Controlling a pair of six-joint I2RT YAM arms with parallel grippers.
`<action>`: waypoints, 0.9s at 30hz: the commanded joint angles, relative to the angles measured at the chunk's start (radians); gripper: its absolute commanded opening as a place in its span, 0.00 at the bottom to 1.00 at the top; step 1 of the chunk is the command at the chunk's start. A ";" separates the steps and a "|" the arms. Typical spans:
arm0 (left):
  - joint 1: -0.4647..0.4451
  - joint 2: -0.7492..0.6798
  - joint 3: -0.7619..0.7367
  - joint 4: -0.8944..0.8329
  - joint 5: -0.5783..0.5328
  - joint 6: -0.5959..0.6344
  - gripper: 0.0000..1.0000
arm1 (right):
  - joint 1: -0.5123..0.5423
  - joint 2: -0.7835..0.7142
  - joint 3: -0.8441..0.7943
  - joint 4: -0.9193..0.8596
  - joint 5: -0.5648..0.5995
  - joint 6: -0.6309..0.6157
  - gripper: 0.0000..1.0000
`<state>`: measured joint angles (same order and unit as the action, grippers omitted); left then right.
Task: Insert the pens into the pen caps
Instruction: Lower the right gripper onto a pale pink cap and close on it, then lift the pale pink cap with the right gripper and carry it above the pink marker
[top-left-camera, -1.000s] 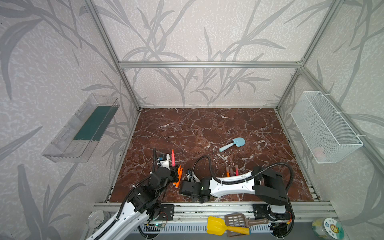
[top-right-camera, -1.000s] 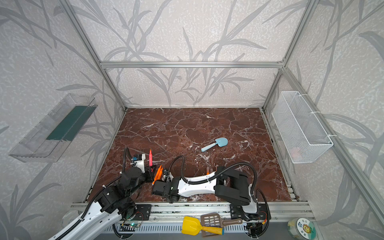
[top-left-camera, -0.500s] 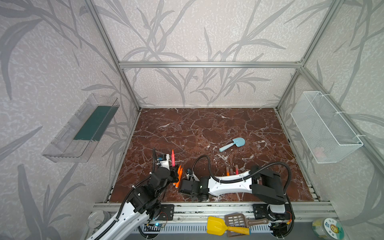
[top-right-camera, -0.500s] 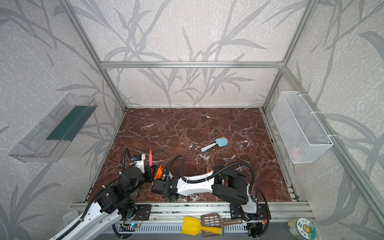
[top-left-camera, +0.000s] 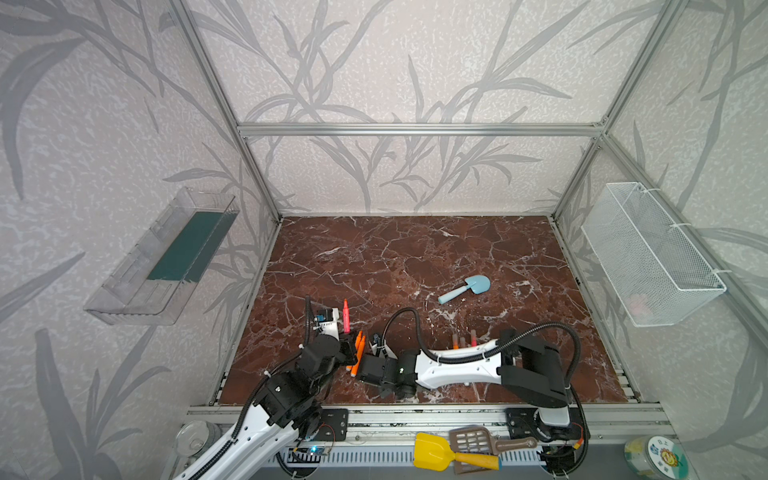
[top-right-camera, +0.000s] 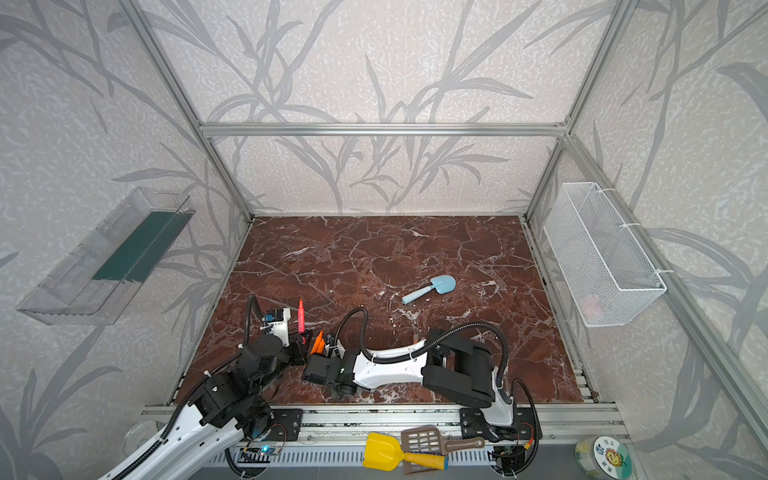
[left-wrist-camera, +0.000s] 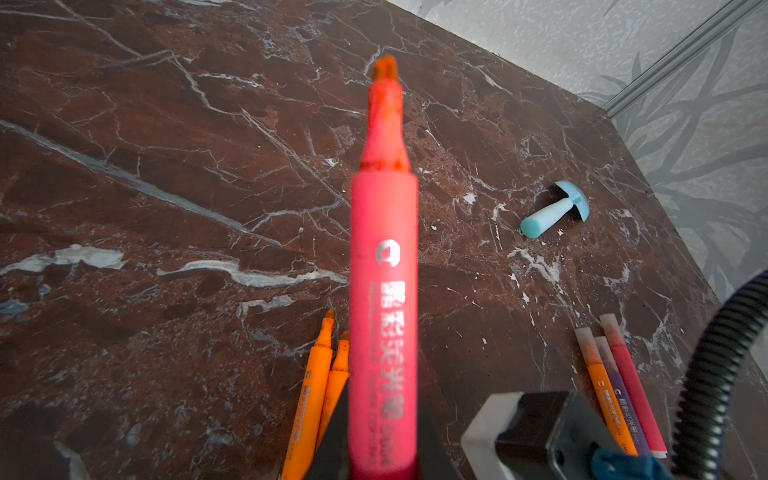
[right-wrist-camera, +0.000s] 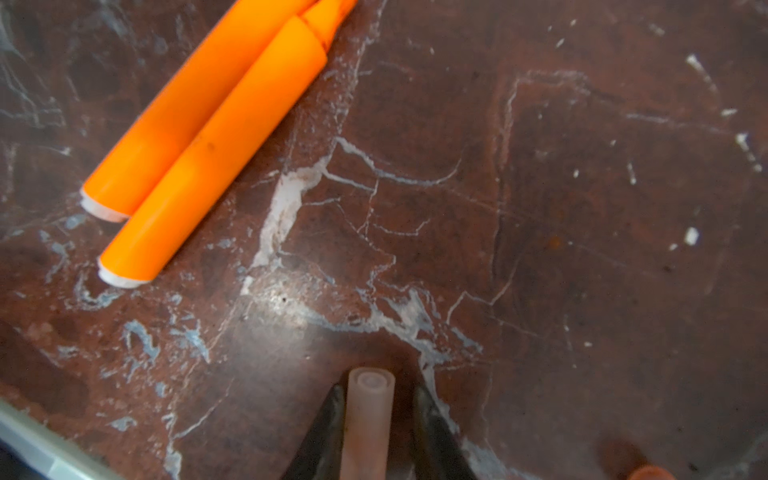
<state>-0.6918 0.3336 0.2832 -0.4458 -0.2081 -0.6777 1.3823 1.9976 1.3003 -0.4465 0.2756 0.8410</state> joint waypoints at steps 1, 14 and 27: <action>0.005 -0.013 0.006 -0.027 -0.009 -0.016 0.00 | -0.010 0.049 -0.030 -0.011 -0.035 0.012 0.26; 0.004 -0.042 0.004 -0.018 0.020 -0.013 0.00 | -0.024 -0.064 -0.113 0.038 -0.005 0.026 0.13; 0.003 -0.031 -0.012 0.096 0.125 -0.003 0.00 | -0.245 -0.386 -0.225 0.155 0.026 -0.073 0.09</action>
<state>-0.6918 0.2993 0.2790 -0.4042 -0.1268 -0.6769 1.1587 1.6936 1.0832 -0.3088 0.2729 0.8024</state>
